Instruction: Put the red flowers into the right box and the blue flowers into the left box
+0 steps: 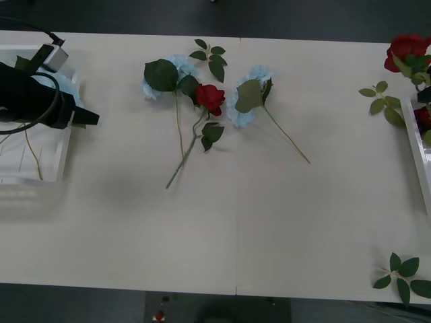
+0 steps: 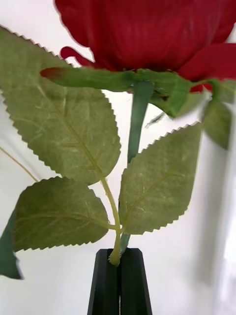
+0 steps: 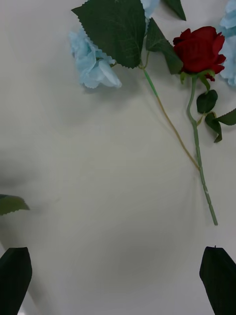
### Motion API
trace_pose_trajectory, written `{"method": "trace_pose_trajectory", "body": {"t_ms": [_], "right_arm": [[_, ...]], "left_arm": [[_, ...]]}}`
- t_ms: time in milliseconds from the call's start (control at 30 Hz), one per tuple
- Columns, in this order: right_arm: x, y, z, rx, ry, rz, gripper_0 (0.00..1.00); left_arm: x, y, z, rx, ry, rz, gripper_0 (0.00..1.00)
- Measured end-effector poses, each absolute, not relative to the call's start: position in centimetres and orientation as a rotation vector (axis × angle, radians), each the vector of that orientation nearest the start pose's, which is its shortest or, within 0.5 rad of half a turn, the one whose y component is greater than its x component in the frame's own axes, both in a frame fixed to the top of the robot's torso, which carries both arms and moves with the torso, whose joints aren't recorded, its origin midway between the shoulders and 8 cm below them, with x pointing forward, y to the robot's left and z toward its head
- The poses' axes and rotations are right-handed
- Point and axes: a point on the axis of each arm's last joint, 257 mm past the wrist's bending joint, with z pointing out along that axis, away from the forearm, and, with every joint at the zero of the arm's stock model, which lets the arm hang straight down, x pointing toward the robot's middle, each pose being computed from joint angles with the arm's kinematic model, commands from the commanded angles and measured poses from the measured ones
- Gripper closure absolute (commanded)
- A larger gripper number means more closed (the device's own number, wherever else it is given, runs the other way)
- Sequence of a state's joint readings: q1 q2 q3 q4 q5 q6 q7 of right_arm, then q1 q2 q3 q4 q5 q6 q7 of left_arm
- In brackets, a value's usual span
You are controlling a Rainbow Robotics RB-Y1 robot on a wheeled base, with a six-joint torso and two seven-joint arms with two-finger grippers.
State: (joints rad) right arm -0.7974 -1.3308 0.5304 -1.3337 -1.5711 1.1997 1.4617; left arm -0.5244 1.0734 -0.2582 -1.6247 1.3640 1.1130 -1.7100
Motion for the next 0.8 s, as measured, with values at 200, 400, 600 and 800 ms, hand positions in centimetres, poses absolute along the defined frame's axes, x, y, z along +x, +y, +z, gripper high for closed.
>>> {"method": "trace_pose_trajectory", "body": {"t_ms": [200, 400, 600, 800], "right_arm": [[49.5, -45.9, -8.4, 0.027, 2.632, 0.118, 1.00], [48.3, -53.1, -6.4, 0.122, 2.613, -0.072, 1.00], [47.0, -61.7, -6.3, 0.211, 2.602, -0.393, 1.00], [46.3, -67.4, -8.3, 0.288, 2.591, -0.621, 1.00]], "left_arm": [[53.1, 26.1, -17.1, 0.516, 2.324, -0.358, 0.00], [54.1, 24.0, -17.7, 0.493, 2.293, -0.343, 0.00], [55.3, 22.6, -18.3, 0.456, 2.265, -0.314, 0.00], [56.0, 20.4, -19.3, 0.428, 2.250, -0.302, 0.00]]}}
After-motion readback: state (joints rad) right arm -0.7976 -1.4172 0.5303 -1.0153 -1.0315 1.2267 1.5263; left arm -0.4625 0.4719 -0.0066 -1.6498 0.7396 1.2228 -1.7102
